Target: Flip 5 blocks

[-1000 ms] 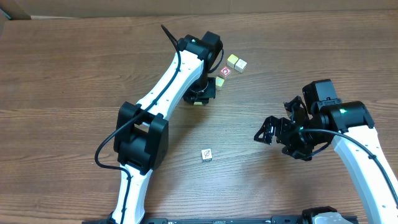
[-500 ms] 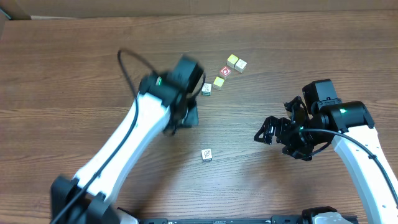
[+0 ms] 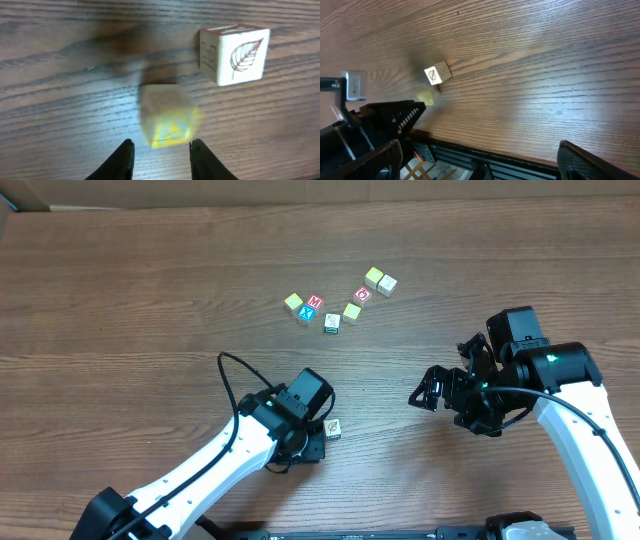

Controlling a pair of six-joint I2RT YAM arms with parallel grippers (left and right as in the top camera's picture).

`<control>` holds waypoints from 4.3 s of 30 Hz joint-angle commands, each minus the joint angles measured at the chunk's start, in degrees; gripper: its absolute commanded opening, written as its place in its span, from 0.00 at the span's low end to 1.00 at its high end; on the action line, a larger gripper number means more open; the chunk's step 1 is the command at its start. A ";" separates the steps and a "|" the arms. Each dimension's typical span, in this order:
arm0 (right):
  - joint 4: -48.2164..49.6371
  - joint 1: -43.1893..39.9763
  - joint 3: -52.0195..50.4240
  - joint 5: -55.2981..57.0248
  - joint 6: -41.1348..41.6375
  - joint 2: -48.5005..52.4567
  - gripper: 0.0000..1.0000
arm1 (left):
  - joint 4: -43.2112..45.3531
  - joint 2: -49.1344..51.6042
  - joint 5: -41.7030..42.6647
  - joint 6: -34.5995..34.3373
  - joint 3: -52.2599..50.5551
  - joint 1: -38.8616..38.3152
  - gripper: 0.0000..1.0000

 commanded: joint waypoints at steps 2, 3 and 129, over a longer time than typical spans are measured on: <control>0.11 -0.09 1.42 0.15 -0.37 -0.35 1.00 | 3.04 0.70 0.17 -2.16 -2.47 0.52 0.33; 0.13 -0.09 1.42 0.15 -0.37 -0.35 1.00 | 3.96 1.14 0.00 -2.16 -2.69 0.52 0.34; -0.07 -0.09 1.42 0.81 -0.35 -0.35 1.00 | 5.66 15.26 3.72 -1.51 5.42 8.96 0.04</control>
